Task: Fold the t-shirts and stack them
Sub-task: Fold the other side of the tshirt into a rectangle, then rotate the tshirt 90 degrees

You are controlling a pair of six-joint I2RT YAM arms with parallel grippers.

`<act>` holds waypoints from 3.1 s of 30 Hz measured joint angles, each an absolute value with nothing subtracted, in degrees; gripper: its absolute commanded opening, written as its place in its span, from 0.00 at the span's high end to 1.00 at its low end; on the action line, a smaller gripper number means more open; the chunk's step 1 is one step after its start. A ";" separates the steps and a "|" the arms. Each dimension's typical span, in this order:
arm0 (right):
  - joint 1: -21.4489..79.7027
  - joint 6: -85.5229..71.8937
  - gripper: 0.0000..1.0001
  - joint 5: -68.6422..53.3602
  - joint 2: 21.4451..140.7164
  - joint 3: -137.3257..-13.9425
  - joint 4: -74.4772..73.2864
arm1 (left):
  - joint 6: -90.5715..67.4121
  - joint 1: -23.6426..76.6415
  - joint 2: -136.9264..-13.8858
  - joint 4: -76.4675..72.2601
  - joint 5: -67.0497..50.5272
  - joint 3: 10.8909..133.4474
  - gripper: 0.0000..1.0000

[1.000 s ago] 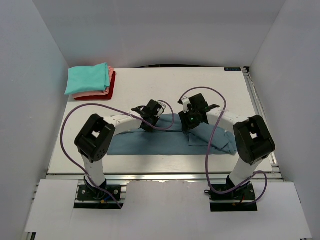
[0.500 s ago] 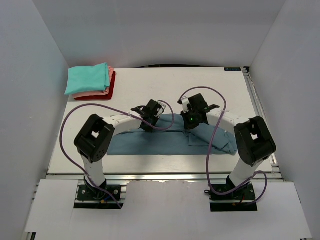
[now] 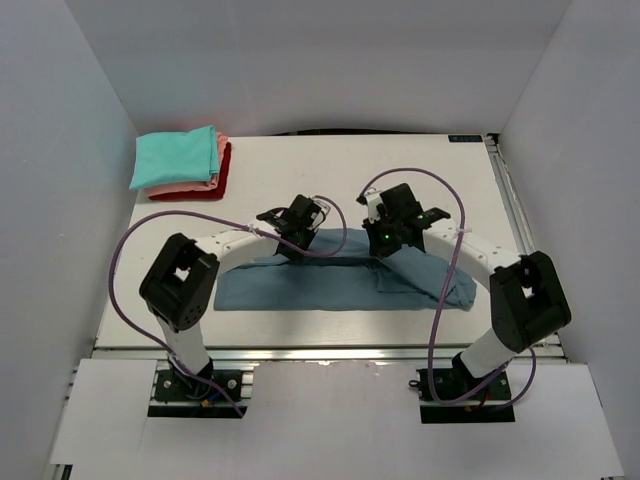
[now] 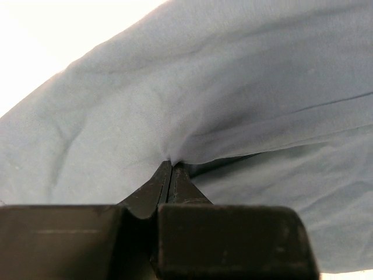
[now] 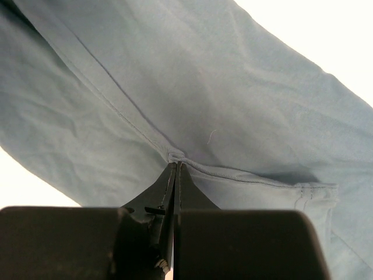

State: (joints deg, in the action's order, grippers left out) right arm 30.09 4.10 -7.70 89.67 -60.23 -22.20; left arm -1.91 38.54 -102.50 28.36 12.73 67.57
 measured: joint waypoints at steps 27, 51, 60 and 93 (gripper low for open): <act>30.76 3.14 1.00 -7.99 90.61 -57.78 -23.68 | -2.63 38.61 -98.30 29.54 9.30 62.17 1.00; 30.83 -4.12 0.40 9.02 85.03 -71.99 -30.11 | -7.66 36.18 -90.70 34.98 19.92 71.33 0.41; 25.63 -15.64 0.90 16.08 78.32 -55.99 -30.09 | -18.59 22.85 -84.53 31.03 17.45 54.37 0.44; 12.12 -20.51 0.68 -3.20 116.73 -80.38 -17.41 | -40.88 22.52 -75.79 12.03 9.43 31.44 0.57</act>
